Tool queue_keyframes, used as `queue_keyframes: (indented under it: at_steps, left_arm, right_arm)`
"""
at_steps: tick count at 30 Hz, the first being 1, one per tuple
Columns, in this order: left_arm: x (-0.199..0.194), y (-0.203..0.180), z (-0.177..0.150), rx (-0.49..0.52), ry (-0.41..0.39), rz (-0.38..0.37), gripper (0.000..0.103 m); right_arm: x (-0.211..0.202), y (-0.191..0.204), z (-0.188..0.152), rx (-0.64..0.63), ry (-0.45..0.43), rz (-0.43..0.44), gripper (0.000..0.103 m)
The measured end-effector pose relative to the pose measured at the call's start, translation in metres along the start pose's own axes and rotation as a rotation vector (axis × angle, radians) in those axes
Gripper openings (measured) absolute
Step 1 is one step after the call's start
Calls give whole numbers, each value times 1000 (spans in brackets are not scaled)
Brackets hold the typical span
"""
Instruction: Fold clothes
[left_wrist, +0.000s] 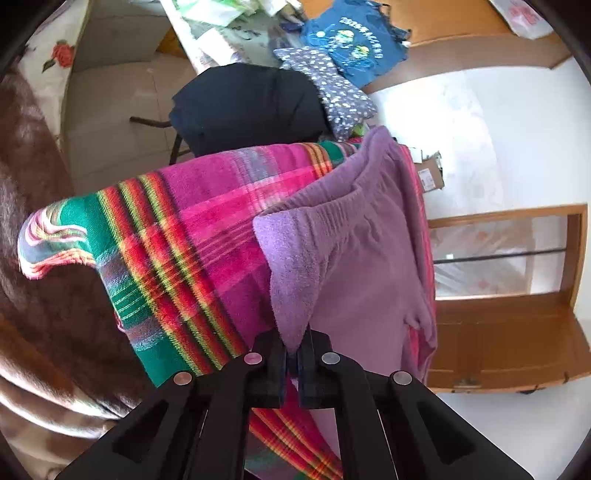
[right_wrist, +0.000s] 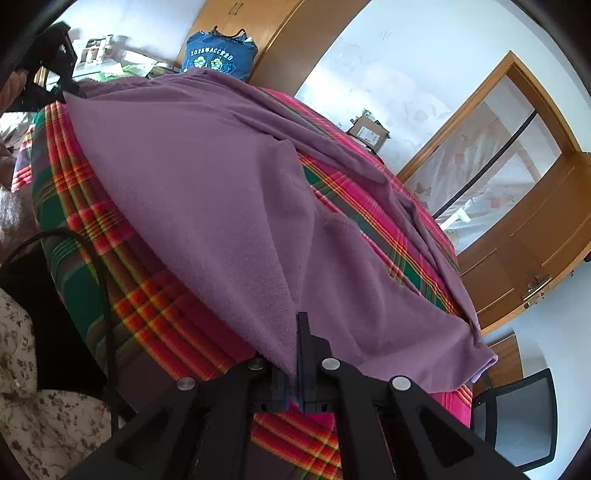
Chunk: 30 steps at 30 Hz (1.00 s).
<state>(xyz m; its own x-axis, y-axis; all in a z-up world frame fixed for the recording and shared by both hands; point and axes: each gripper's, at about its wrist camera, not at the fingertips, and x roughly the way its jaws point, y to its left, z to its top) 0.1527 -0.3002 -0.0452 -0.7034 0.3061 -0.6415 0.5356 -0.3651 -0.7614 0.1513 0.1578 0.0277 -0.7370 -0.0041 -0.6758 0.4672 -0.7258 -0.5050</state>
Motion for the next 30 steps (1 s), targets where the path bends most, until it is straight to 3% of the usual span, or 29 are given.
queue_keyframes:
  at_steps: [14,22,25,28,30]
  left_arm:
    - [-4,5,-4,7,-1,28,3]
    - [-26,-7,-11,76,-39,63,10]
    - [-45,-18,-16,130,-97,65,24]
    - [-51,-36,-23,212,-127,68,24]
    - [-45,-47,-30,251,-98,48,24]
  right_arm:
    - [3,-2,-4,33,18,58,3]
    - [0,-29,-9,189,9,184,6]
    - [-6,-48,-17,274,-2,236,7]
    - [-9,-69,-25,358,-13,258,13]
    - [-11,-87,-34,415,-15,236,15]
